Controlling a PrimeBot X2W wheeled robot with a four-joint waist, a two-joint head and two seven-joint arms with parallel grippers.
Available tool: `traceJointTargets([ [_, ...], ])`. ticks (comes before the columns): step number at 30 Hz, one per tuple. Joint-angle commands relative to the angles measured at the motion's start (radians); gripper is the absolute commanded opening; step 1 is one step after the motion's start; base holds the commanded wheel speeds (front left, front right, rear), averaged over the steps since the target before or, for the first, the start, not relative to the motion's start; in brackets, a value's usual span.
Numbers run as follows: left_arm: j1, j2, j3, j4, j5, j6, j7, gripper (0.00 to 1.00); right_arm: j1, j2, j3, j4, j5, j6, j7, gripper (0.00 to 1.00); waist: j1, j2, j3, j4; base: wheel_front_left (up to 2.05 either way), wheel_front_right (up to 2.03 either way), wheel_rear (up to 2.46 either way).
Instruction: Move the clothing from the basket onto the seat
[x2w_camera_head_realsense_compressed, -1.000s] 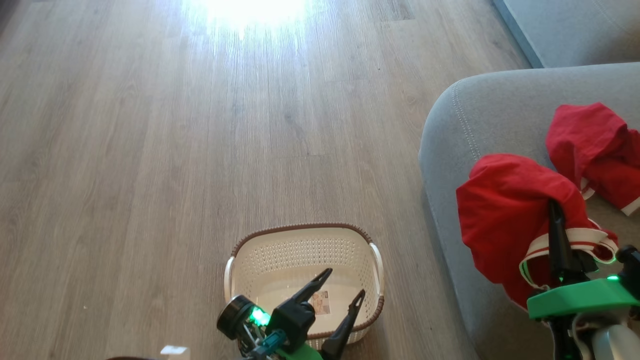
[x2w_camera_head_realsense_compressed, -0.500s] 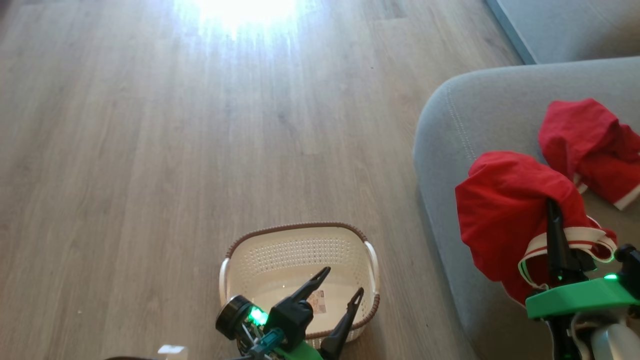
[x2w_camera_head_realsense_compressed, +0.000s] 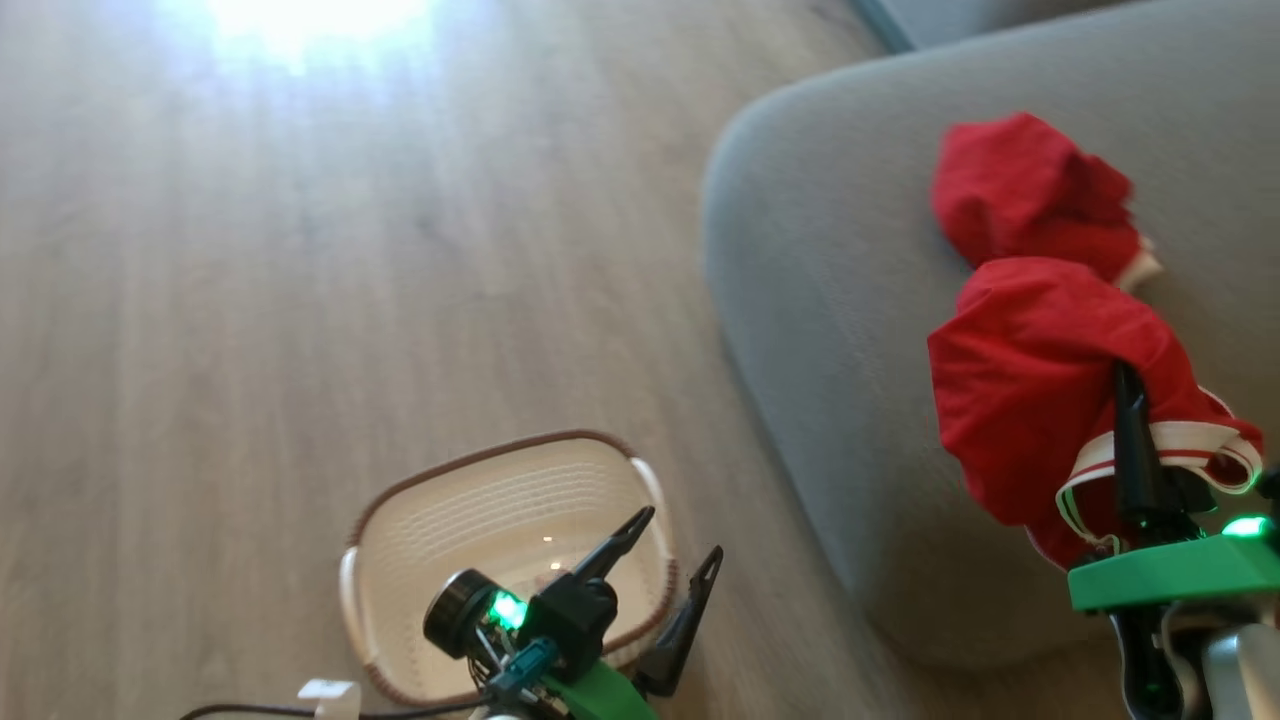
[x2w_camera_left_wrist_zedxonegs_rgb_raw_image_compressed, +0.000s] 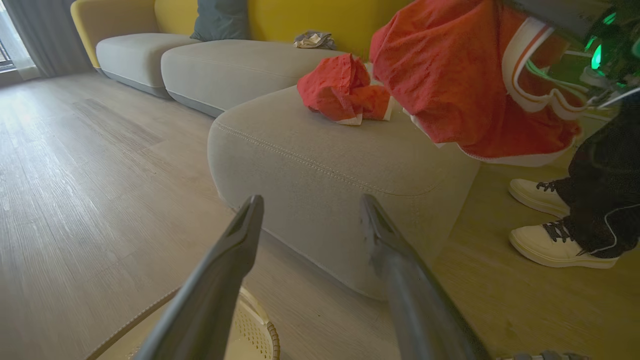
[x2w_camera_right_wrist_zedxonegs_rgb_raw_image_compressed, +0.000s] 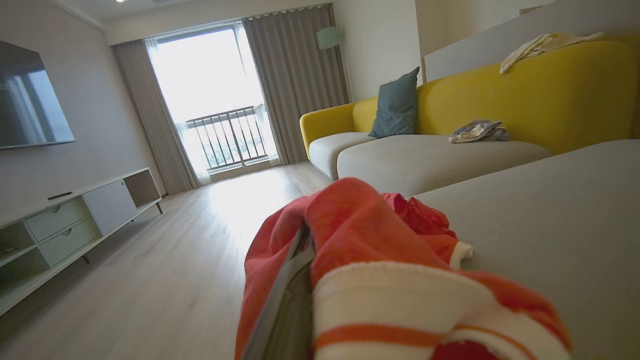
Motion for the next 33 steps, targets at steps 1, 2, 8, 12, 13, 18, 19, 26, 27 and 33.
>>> traceJointTargets([
  [1,-0.059,-0.003,0.03,-0.039,-0.004,0.007,-0.005,1.0,-0.052,-0.02,0.016,-0.039,-0.003,0.0,-0.009,0.0,0.0,0.0,0.023,-0.058,0.0,0.0,0.0],
  [2,-0.064,-0.003,0.028,-0.04,-0.004,0.006,-0.005,1.0,-0.055,-0.02,0.016,-0.04,-0.003,0.0,-0.009,0.0,0.0,0.0,0.026,-0.077,0.0,0.0,0.0],
  [8,-0.086,-0.003,0.014,-0.05,-0.006,0.007,-0.005,1.0,-0.062,-0.015,0.009,-0.041,0.0,0.0,-0.009,0.0,0.0,0.0,0.041,-0.179,0.0,0.0,0.0],
  [12,-0.103,-0.003,-0.002,-0.048,-0.006,-0.002,-0.005,1.0,-0.056,-0.007,-0.007,-0.047,0.006,0.0,-0.009,0.0,0.0,0.0,0.06,-0.213,0.0,0.0,0.0],
  [13,-0.109,-0.003,-0.008,-0.046,-0.006,-0.006,-0.005,1.0,-0.053,-0.004,-0.012,-0.051,0.007,0.0,-0.009,0.0,0.0,0.0,0.065,-0.217,0.0,0.0,0.0],
  [18,-0.139,-0.003,-0.028,-0.037,-0.016,-0.015,-0.005,1.0,-0.039,0.017,-0.048,-0.074,0.004,0.0,-0.009,0.0,0.0,0.0,0.08,-0.226,0.0,0.0,0.0],
  [19,-0.144,-0.003,-0.031,-0.036,-0.018,-0.016,-0.005,1.0,-0.037,0.02,-0.052,-0.077,0.003,0.0,-0.009,0.0,0.0,0.0,0.083,-0.227,0.0,0.0,0.0],
  [26,-0.16,-0.003,-0.037,-0.021,-0.016,-0.026,-0.005,1.0,-0.035,0.033,-0.065,-0.089,-0.004,0.0,-0.009,0.0,0.0,0.0,0.09,-0.231,0.0,0.0,0.0],
  [27,-0.16,-0.003,-0.037,-0.02,-0.016,-0.026,-0.005,1.0,-0.036,0.033,-0.067,-0.089,-0.004,0.0,-0.009,0.0,0.0,0.0,0.089,-0.23,0.0,0.0,0.0],
  [33,-0.156,-0.003,-0.027,-0.022,-0.012,-0.019,-0.005,1.0,-0.08,0.033,-0.061,-0.074,-0.015,0.0,-0.009,0.0,0.0,0.0,0.1,-0.24,0.0,0.0,0.0],
])
